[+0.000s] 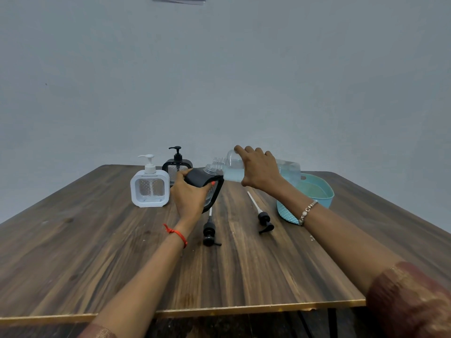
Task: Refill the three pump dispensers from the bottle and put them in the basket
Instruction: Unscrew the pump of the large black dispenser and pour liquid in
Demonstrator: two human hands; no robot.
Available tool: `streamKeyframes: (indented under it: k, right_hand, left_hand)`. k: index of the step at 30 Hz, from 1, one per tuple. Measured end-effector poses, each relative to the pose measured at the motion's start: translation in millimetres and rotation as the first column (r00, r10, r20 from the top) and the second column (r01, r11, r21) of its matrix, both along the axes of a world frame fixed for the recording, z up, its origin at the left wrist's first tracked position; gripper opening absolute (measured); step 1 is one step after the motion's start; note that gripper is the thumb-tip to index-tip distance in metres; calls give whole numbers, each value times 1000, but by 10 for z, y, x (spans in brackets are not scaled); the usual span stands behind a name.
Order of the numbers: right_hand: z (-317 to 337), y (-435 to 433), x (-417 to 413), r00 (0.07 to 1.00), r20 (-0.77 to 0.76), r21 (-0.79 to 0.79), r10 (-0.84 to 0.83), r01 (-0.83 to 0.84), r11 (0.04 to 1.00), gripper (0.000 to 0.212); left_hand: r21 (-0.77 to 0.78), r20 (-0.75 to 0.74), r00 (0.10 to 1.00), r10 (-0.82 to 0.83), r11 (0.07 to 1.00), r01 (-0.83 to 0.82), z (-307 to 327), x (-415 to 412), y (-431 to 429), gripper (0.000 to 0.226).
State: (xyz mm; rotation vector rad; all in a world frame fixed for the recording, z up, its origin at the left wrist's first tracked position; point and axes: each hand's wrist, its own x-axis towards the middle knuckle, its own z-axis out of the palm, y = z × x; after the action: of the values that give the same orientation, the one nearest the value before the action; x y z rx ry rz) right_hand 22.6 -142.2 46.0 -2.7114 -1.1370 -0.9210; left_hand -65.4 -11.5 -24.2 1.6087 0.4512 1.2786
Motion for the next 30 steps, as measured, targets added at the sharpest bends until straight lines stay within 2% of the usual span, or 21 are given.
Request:
streamKeyframes:
  k: [15,30]
  right_hand:
    - [6,13,0,1000,16,-8,5,-5,1000,75]
    - [-8,10,-38,998,-58,16,36,-35,999,78]
  left_hand:
    - [-21,-8,1000,-12,1000,12,-9,-24,-4,62]
    - [-19,-8,1000,-15,1000,15,-14,-83,-2,61]
